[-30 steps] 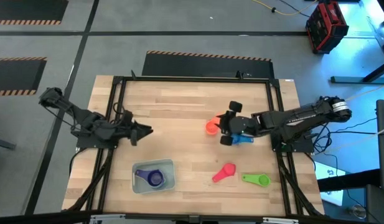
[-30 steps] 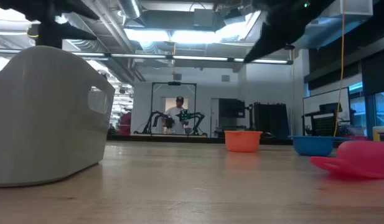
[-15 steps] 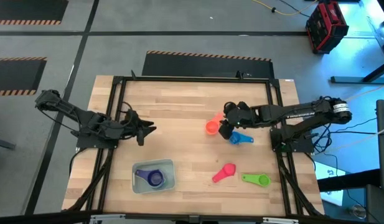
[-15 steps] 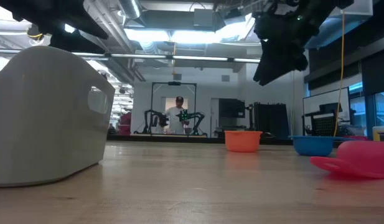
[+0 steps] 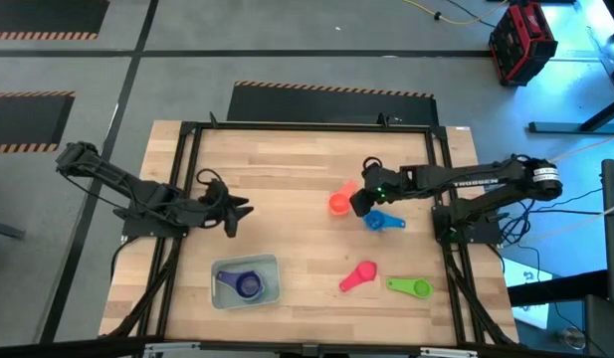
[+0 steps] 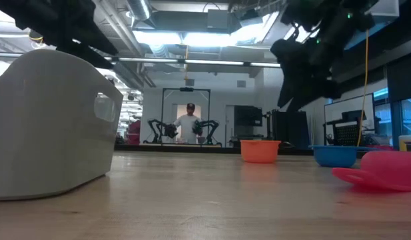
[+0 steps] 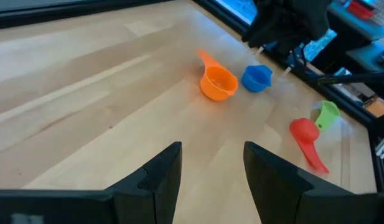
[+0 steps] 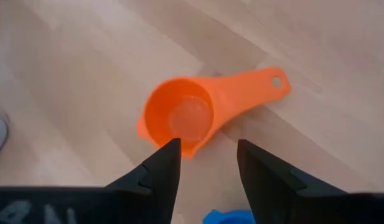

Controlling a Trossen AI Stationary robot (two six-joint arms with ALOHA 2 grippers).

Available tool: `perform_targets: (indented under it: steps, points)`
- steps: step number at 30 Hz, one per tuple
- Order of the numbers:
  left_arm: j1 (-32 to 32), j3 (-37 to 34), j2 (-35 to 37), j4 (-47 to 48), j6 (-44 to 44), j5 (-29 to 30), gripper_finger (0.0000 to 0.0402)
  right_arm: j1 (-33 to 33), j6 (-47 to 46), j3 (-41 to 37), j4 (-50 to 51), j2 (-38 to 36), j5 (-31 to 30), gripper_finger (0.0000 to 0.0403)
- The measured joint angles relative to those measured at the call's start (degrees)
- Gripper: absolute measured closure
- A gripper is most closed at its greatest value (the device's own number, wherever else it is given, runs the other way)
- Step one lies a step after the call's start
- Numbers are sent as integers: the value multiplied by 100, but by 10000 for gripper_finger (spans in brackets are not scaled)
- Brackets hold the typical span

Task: Nest measuring cups in basket
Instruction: Stack the orange measuring cup on top of the violet measuring cup in the gray bin

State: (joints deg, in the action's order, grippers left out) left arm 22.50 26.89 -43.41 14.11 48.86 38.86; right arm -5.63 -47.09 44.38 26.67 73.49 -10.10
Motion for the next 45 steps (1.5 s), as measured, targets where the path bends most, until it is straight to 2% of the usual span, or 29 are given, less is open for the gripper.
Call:
perform_targets:
  steps: [12,17,27,35,45]
  points:
    - [0,0,-89,-4,0,-106,236,-123,-523,-817,-1312,33,65,240]
    - [0,0,-89,-18,0,-106,236,-123,-674,-1087,-1930,267,54,240]
    - [0,0,-87,-16,0,-105,236,-101,-611,-1117,-2556,1018,244,240]
    - [0,0,-87,-5,0,-104,236,-101,-667,-1117,-2607,1275,266,242]
    - [0,0,-87,-2,0,-101,236,-101,-557,-1117,-2601,1322,268,311]
